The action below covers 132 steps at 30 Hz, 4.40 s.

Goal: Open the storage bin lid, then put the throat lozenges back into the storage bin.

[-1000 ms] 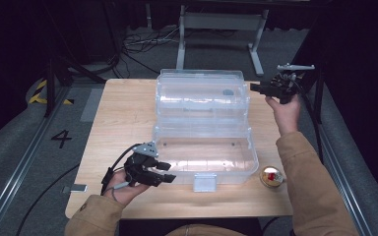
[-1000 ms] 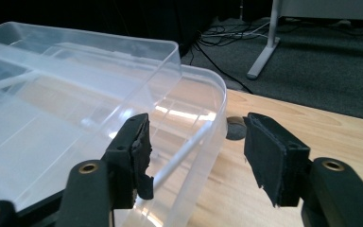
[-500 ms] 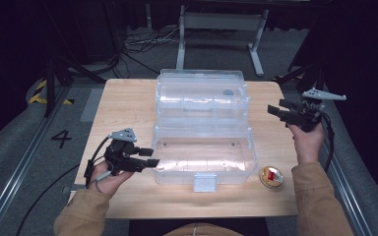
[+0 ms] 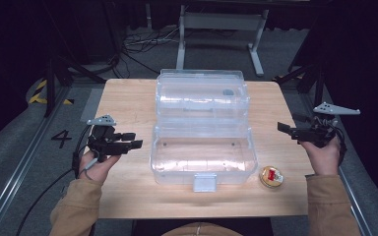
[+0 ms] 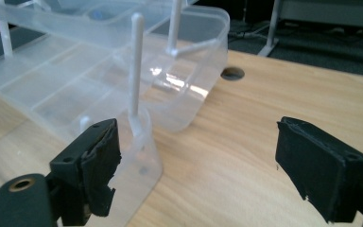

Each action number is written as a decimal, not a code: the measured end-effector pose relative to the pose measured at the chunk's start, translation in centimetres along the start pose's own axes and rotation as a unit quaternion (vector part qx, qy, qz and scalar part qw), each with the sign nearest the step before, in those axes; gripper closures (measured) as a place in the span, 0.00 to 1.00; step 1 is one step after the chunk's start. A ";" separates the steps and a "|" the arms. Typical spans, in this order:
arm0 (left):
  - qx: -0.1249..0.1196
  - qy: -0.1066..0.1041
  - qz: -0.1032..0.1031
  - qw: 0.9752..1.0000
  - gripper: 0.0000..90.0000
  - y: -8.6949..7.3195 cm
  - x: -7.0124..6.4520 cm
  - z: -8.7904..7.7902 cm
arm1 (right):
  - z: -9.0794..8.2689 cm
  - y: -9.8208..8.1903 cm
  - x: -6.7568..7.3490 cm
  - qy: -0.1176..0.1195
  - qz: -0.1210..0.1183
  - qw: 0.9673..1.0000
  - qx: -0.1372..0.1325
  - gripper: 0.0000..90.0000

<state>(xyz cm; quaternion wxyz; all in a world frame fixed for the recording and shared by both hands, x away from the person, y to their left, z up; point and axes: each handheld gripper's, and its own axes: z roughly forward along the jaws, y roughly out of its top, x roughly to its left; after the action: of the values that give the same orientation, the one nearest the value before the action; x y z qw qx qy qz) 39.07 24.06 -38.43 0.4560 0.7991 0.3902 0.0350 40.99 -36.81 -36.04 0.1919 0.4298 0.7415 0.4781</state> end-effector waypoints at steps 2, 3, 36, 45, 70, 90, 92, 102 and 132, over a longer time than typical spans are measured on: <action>0.003 0.003 -0.002 1.000 0.56 0.1 0.1 0.2 | -0.4 -0.4 0.0 -0.012 -0.001 1.000 0.006 0.19; 0.003 0.005 -0.002 1.000 0.56 0.2 0.2 0.2 | -0.7 -0.5 0.1 -0.009 -0.005 1.000 0.007 0.21; 0.020 0.000 -0.007 1.000 0.56 1.0 1.1 2.0 | -1.4 -3.2 2.7 0.027 -0.064 0.985 0.159 0.27; 0.024 0.001 -0.009 1.000 0.56 0.9 1.4 2.1 | 0.0 -4.2 3.0 0.040 -0.070 0.976 0.202 0.21; 0.028 0.004 -0.017 0.999 0.56 0.7 1.8 2.3 | 4.3 -7.4 4.0 0.077 -0.091 0.934 0.336 0.17; 0.032 0.003 -0.022 0.999 0.56 0.5 2.2 2.4 | 6.6 -9.2 4.9 0.072 -0.124 0.897 0.417 0.16; 0.033 0.003 -0.021 0.999 0.56 0.5 2.2 2.5 | 6.6 -9.2 5.0 0.070 -0.126 0.897 0.418 0.17; 0.033 0.003 -0.024 0.999 0.56 0.4 2.2 2.6 | 6.4 -9.2 5.0 0.066 -0.134 0.900 0.410 0.22; 0.036 0.016 -0.030 0.999 0.56 -0.5 2.3 1.9 | 3.4 -4.2 5.1 0.072 -0.098 0.956 0.265 0.23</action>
<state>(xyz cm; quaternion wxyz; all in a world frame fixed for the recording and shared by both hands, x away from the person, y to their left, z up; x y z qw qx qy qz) 41.17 24.37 -40.61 0.4213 0.8024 0.4223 0.0202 38.62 -31.48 -40.65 0.0629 0.3546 0.8921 0.2728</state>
